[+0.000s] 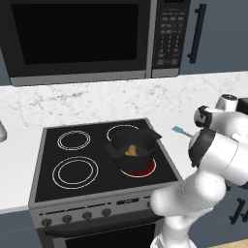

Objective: Put the sweet potato and squash in the pot. Retrieve the spatula and lightly stir the vegetables in the pot.

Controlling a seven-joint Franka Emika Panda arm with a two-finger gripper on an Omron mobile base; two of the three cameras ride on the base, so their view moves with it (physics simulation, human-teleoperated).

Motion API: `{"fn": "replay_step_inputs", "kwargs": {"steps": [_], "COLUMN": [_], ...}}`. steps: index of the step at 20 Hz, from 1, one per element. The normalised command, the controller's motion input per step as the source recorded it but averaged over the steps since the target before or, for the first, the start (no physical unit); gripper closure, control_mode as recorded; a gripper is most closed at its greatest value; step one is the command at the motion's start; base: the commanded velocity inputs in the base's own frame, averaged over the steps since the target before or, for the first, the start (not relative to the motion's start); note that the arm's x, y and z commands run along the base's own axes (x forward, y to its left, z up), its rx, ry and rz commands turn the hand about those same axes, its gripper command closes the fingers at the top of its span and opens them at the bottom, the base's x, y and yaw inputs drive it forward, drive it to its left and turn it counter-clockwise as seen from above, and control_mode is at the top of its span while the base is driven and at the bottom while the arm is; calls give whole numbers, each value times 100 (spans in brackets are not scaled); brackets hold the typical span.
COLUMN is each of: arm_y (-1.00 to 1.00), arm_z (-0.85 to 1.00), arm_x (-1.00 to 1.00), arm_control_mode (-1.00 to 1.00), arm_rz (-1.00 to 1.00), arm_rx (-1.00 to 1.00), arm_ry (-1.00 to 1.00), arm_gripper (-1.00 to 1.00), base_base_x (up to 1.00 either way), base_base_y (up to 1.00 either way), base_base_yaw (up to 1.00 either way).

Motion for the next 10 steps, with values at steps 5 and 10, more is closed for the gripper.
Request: {"fn": "replay_step_inputs", "kwargs": {"steps": [5,10], "arm_y": [-48,-3], "arm_z": [-16,-57], "arm_x": [57,38], "arm_control_mode": [-100,-100], "arm_rz": [-53,-52], "arm_rx": [25,14], "arm_ry": [7,6], "arm_gripper": [-100,-100], "base_base_x": [0,0], "base_base_y": [0,0], "base_base_yaw": [0,0]}}
